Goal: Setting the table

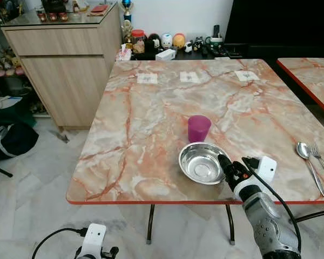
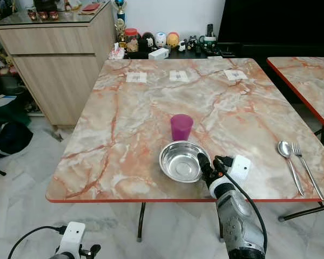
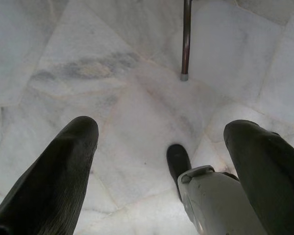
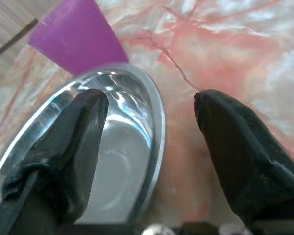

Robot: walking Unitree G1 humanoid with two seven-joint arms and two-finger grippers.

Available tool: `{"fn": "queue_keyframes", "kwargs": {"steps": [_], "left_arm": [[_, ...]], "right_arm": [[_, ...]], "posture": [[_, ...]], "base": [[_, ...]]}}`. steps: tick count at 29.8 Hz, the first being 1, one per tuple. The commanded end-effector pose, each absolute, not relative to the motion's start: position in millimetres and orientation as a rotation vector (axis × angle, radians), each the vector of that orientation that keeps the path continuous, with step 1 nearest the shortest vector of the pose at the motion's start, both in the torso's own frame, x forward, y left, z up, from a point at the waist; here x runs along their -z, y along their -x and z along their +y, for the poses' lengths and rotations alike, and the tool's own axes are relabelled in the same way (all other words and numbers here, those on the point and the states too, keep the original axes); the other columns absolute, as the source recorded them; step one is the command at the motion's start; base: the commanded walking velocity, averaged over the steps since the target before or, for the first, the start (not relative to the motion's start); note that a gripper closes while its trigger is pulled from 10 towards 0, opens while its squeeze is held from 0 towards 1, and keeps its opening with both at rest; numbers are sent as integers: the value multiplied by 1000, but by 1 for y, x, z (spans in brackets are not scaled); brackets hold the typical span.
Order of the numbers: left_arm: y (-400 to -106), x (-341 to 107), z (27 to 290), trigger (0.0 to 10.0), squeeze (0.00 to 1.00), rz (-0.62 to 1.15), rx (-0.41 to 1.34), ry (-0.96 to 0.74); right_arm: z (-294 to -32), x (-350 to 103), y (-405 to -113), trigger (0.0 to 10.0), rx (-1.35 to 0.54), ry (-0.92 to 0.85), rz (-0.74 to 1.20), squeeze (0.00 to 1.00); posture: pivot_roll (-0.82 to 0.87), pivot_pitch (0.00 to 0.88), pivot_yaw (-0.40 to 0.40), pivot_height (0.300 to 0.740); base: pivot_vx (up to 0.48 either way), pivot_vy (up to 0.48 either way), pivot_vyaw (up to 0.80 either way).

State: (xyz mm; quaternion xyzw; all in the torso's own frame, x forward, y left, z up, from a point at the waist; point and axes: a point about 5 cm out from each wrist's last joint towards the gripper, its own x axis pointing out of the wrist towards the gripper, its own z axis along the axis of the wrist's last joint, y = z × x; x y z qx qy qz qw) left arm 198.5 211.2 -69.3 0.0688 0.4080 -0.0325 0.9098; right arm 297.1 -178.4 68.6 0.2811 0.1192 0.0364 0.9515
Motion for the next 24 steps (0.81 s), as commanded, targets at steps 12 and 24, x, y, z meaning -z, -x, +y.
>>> {"fn": "queue_keyframes", "kwargs": {"steps": [12, 24], "left_arm": [[-200, 67, 215, 10000, 0, 829, 54, -145], [-199, 68, 216, 10000, 0, 834, 55, -148]], "right_arm": [[-171, -63, -298, 3961, -91, -585, 294, 0], [-168, -61, -297, 0, -103, -603, 303, 0]], "posture": [[66, 0, -9, 740], [70, 0, -10, 740]], "base": [[0, 0, 0], [0, 0, 0]]}}
